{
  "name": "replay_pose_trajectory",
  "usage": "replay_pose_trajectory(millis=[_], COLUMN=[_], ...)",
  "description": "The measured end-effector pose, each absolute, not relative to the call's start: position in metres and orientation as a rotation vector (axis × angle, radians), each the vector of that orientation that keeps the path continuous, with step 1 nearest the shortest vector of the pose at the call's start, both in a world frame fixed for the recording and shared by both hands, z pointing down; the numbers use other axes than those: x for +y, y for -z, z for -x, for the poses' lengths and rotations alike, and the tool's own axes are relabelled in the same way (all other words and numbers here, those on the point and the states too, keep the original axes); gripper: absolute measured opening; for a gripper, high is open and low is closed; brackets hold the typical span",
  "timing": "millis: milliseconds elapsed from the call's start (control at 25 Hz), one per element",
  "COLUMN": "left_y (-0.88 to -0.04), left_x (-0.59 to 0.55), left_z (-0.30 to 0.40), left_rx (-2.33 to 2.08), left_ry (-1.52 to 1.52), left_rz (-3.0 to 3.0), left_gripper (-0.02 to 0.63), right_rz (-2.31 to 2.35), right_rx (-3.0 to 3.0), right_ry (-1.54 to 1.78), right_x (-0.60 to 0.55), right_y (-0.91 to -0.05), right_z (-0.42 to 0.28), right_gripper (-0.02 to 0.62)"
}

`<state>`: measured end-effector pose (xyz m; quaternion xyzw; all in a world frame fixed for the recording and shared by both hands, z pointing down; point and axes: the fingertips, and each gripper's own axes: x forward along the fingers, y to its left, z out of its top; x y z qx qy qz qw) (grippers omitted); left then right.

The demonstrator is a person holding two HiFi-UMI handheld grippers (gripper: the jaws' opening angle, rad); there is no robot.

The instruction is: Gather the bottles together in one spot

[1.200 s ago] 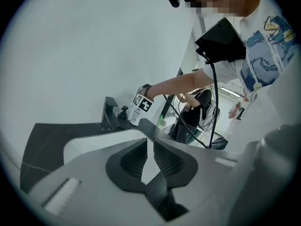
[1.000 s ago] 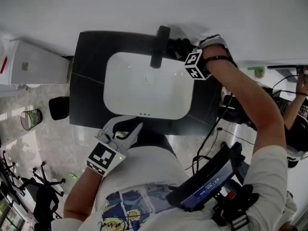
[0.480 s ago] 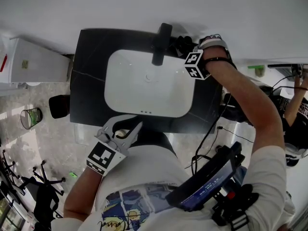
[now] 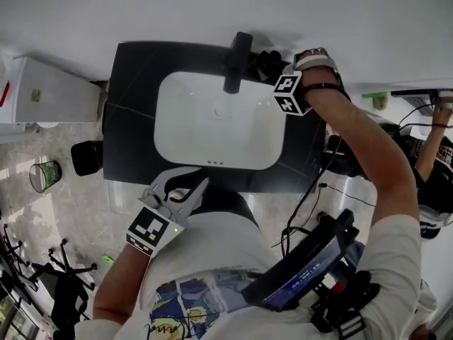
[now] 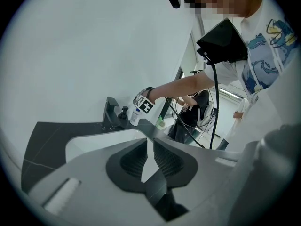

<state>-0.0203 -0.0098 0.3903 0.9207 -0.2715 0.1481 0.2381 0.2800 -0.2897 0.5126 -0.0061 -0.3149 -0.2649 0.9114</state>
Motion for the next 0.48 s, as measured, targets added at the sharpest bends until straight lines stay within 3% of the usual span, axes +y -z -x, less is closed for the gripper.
replay_pose_trajectory(millis=[480], left_y=[-0.383], left_x=[-0.002], left_z=[0.025], left_rx=[-0.709], left_ry=[-0.395], left_rz=[-2.562], left_gripper=[0.046], right_rz=[-0.096], right_rx=[-0.683], right_ry=[0.525], right_x=[-0.279], right_y=[-0.473], right_z=[-0.278], right_gripper=[0.382])
